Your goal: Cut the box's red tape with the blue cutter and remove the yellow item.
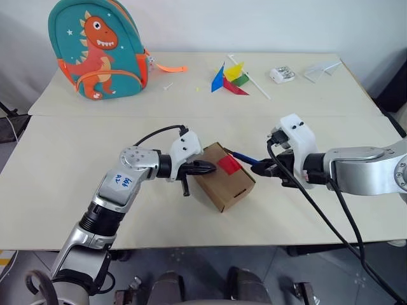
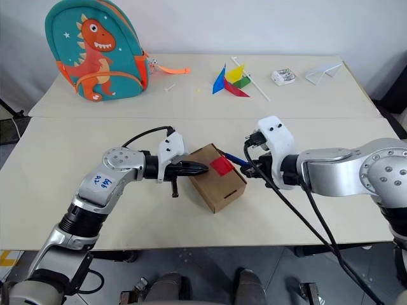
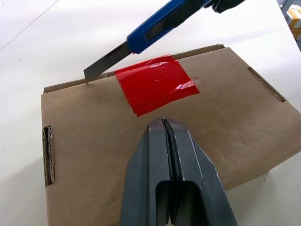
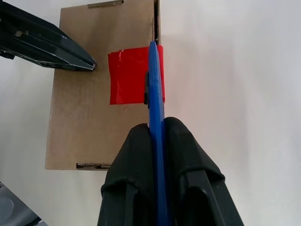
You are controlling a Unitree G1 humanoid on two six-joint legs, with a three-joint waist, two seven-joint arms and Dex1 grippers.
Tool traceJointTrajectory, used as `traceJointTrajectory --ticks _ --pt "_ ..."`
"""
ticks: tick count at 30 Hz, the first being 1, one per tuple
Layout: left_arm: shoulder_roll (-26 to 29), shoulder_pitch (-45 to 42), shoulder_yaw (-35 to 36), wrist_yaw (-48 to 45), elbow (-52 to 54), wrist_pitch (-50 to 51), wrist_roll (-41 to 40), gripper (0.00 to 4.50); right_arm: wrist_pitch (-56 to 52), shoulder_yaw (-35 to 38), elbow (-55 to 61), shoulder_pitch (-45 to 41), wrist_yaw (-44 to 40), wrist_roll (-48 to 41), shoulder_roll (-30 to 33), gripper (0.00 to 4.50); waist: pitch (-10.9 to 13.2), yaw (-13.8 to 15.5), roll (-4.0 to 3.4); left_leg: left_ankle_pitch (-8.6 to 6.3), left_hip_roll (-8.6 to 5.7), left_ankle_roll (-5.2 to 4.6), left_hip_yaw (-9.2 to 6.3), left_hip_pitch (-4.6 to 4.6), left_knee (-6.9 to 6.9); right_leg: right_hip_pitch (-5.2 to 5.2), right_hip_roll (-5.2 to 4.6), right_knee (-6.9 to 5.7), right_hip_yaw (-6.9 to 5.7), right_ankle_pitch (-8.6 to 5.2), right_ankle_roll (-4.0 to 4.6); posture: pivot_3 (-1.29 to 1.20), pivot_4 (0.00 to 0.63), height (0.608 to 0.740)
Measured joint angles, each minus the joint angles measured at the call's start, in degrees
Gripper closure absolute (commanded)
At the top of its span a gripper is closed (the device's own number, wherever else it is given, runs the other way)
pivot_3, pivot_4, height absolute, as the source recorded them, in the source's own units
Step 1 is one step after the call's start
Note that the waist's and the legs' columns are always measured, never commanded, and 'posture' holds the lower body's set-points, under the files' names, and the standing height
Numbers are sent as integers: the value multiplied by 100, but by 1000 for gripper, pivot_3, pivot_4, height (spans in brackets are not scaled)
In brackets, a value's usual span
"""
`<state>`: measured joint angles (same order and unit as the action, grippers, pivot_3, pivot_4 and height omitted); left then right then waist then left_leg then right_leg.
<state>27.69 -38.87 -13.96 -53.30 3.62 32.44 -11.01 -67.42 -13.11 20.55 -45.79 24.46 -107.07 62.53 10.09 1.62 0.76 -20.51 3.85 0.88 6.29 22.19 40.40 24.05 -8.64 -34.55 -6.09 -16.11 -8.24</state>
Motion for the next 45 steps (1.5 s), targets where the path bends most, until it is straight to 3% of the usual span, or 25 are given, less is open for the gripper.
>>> traceJointTrajectory --ticks 32,45 --pt "1 19 -2 -2 22 3 -4 4500 92 182 226 384 -265 -119 611 4379 0 5 0 0 0 0 0 0 0 0 0 0 0 0 0 0 150 740" --pt "1 19 -2 -4 14 -3 -4 4500 94 100 266 317 -258 -114 445 4379 0 1 0 0 0 0 0 -1 0 0 0 0 1 0 0 0 150 740"
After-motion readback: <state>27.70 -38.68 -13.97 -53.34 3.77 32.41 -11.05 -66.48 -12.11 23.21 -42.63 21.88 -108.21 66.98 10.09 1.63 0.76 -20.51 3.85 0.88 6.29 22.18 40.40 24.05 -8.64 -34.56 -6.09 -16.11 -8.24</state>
